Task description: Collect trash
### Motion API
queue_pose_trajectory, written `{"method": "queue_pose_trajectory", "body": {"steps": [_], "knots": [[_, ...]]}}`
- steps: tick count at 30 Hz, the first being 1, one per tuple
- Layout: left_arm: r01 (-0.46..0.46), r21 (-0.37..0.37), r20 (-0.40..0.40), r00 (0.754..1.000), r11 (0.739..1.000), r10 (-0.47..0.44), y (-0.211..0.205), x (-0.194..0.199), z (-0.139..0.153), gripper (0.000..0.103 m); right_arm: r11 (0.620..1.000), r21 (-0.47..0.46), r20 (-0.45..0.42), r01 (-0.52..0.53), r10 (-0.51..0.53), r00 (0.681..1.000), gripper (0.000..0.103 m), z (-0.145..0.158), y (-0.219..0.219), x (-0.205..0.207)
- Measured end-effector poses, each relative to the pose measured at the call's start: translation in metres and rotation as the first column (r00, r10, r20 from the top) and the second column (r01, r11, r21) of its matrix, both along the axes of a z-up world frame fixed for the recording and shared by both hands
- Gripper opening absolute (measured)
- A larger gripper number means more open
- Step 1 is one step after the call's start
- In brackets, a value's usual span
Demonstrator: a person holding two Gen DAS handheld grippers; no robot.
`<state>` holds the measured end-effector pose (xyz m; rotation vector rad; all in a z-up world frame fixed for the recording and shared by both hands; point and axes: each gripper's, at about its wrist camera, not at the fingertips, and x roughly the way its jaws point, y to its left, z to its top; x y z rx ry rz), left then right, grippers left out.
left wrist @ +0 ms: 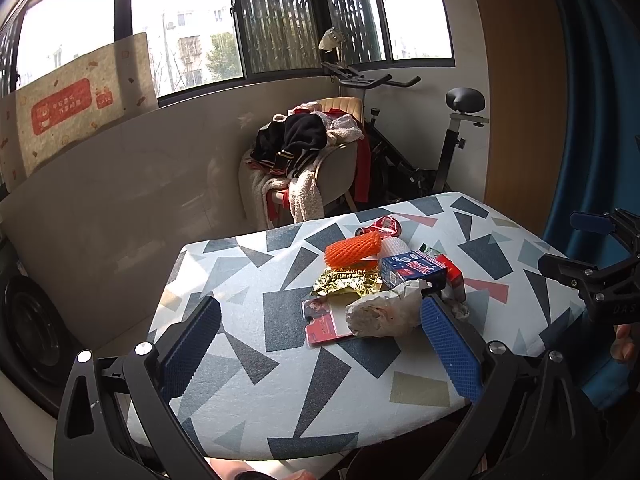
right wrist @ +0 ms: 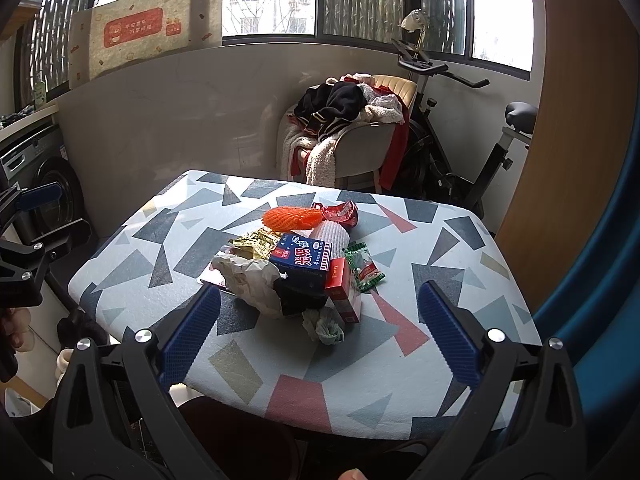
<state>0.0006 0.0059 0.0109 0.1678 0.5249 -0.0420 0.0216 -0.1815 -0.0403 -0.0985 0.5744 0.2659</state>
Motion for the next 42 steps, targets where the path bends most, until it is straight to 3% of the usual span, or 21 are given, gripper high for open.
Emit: {"method": "queue_pose_trajectory", "body": {"steps": [16,19,24,29,34,38,42], "knots": [[0.026,0.018,-0.019,0.999,0.999,-0.026,-0.005,0.004,-0.003,0.098,1.000,0.012,-0.006,0.003,-0.003,1.000,0.097,-0.003,0.000,0.003],[0.080,-0.014,-0.060,0.995,0.997,-0.081,-0.009,0.009,-0.012,0.098,0.999,0.036,-0.003,0.006,-0.006,1.000,0.097,-0.005,0.000,0.004],[0.058,0.041,-0.040,0.998,0.998,-0.056,-0.009,0.017,-0.033,0.098,0.998,0.060,-0.010,-0.022,0.023,1.000,0.097,-0.015,0.001,0.008],[0.068,-0.061,-0.007,0.998,0.996,-0.069,0.006,0.023,-0.044,0.098,0.999,0.044,-0.033,-0.020,0.022,0.999,0.097,-0.030,0.003,0.014],[0.064,-0.185,-0.065,0.995,0.981,-0.077,0.026,0.036,-0.059,0.098,0.998,0.058,-0.086,-0.008,0.013,0.996,0.097,-0.046,-0.002,0.023],[0.027,-0.152,-0.091,0.995,0.988,-0.041,0.029,0.043,-0.070,0.098,0.999,0.003,-0.092,0.037,-0.037,0.995,0.097,-0.060,-0.004,0.030],[-0.013,-0.189,-0.119,0.993,0.982,-0.009,0.038,0.051,-0.080,0.098,0.998,0.003,-0.109,0.058,-0.057,0.992,0.097,-0.075,-0.013,0.036]]}}
